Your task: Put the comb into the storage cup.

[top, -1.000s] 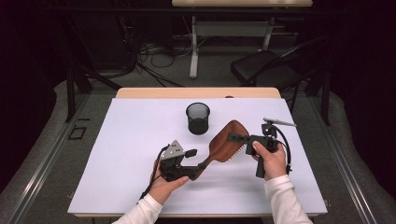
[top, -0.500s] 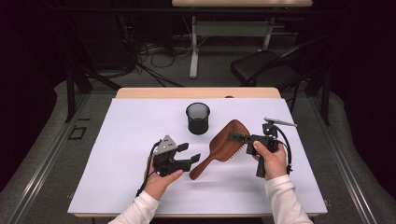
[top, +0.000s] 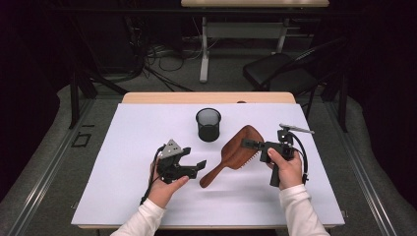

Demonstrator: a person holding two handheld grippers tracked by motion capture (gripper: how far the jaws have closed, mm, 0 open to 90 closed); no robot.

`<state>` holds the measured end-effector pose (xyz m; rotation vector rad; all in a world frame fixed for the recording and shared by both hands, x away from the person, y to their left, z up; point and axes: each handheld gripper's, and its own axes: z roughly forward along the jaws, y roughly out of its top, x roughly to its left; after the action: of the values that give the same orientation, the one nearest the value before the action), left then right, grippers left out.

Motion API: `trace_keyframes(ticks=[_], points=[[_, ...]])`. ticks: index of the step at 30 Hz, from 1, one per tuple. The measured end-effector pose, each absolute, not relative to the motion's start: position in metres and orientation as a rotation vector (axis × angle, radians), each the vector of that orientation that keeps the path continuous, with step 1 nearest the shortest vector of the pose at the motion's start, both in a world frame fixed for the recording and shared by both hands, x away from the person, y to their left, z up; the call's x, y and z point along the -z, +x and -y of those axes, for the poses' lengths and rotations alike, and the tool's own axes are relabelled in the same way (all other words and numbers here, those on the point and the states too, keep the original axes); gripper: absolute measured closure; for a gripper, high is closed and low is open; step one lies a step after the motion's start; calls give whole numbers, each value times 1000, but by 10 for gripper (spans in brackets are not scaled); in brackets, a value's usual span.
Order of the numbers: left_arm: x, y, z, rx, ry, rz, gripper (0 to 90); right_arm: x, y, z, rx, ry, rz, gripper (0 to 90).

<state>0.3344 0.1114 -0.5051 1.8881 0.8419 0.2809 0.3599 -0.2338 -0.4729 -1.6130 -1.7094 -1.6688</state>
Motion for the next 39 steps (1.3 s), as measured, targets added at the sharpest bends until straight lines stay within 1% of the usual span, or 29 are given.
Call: trace_keyframes(ticks=[2,5,6,9,10,11,13,33,39], points=[[505,336,-112,-279,1892,-851,151,473,360,234,1674,-1608,1708,520],[505,338,-114,-282,1892,-869,132,473,360,234,1676,-1605,1709,520],[505,338,-115,-276,1883,-875,99,473,360,234,1676,-1605,1710,520],[505,341,-119,-269,1866,-893,79,473,360,234,1678,-1612,1705,520],[505,342,-120,-270,1861,-900,65,472,360,234,1678,-1614,1704,520],[504,343,-122,-271,1855,-905,21,472,360,235,1685,-1611,1705,520],[504,344,-124,-277,1848,-910,5,472,359,235,1686,-1610,1704,520],[501,349,-145,-377,1837,-952,10,471,358,238,1720,-1645,1683,520],[500,351,-153,-369,1816,-970,10,471,358,239,1725,-1661,1677,520]])
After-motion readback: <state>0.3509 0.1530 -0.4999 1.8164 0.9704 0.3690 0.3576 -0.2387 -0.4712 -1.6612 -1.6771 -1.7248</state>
